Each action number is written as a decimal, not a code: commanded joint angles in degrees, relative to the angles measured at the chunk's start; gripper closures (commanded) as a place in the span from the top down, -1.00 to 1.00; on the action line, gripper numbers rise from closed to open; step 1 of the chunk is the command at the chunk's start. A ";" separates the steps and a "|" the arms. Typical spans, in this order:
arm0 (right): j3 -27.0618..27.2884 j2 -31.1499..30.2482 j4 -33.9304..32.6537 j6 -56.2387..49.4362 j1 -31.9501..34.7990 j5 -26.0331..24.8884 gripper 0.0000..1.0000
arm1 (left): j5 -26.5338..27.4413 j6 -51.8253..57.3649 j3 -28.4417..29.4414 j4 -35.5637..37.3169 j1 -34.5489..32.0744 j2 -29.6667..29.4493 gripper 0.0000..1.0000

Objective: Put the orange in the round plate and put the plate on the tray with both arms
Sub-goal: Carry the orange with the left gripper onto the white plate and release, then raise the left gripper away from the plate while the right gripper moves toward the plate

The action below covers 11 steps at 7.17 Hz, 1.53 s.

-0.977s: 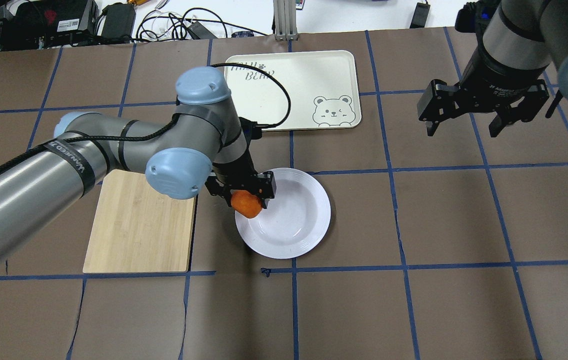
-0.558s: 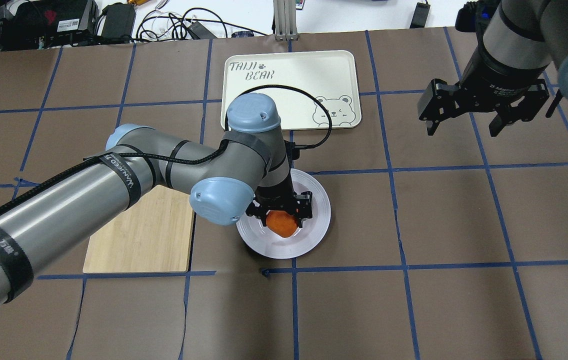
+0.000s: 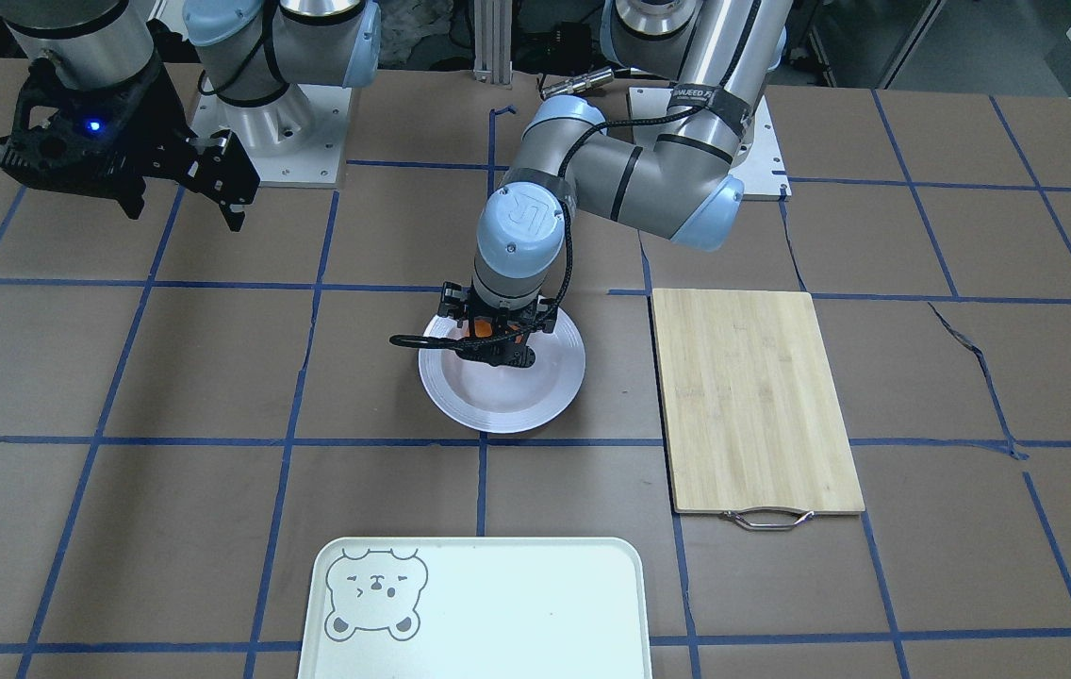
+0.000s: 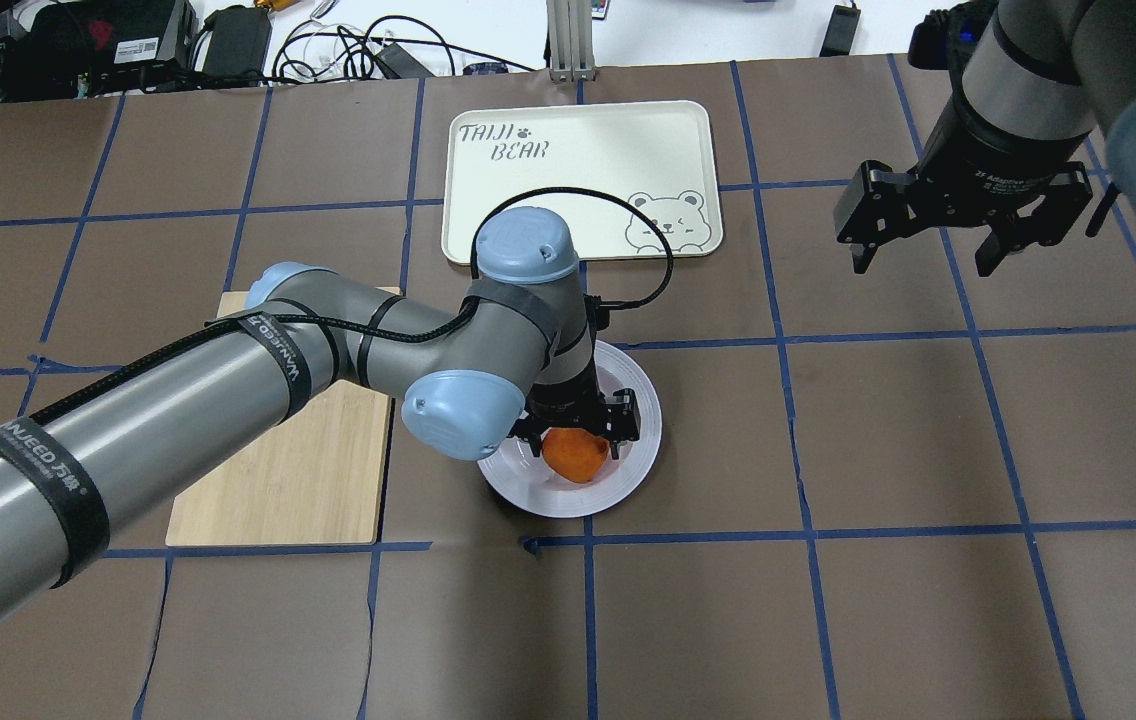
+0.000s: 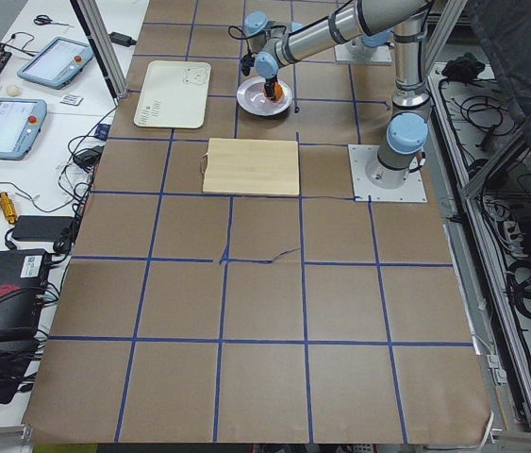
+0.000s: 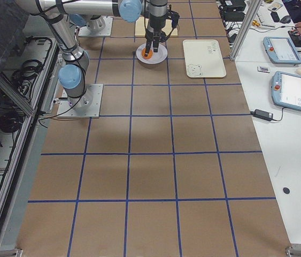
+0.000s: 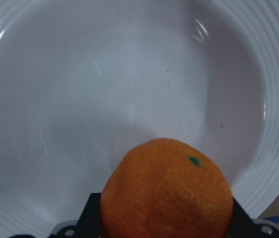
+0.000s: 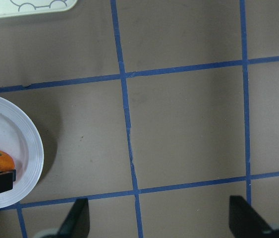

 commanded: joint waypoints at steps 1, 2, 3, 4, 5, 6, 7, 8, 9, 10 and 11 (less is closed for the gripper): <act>0.02 0.79 -0.66 0.70 -0.04 0.53 1.00 | 0.30 -0.29 1.55 0.83 0.68 2.28 1.00; 0.11 2.01 -1.45 0.36 -0.13 0.70 1.00 | 0.48 -0.29 2.52 -0.75 1.38 4.47 1.00; 0.11 4.37 -3.11 -0.34 -1.09 0.79 1.00 | 0.66 -0.20 3.49 -3.89 2.26 7.45 1.00; 0.20 6.49 -7.47 -0.78 -1.62 1.23 1.00 | 0.66 -0.11 6.37 -10.36 3.57 11.04 1.00; 0.37 8.07 -8.21 -1.83 -1.80 4.89 1.00 | 0.66 0.15 11.27 -19.39 5.15 14.21 1.00; 0.63 9.83 -8.57 -2.19 -1.80 9.27 1.00 | 1.44 0.76 16.36 -28.62 7.60 16.85 1.00; 1.33 11.67 -11.18 -2.28 -1.80 11.84 1.00 | 5.54 0.85 18.33 -31.06 10.50 19.23 1.00; 4.56 12.91 -15.04 -2.72 -1.80 17.52 1.00 | 7.93 4.25 18.44 -29.95 13.84 20.38 1.00; 8.86 13.18 -22.12 -6.64 -1.80 23.24 1.00 | 7.95 5.41 19.13 -28.81 16.83 21.27 1.00; 14.03 13.53 -29.50 -8.07 -1.80 26.51 1.00 | 8.39 5.51 19.05 -28.71 17.12 22.84 1.00; 18.61 14.84 -38.11 -8.08 -1.71 30.11 1.00 | 8.31 5.51 18.88 -27.75 17.73 23.29 1.00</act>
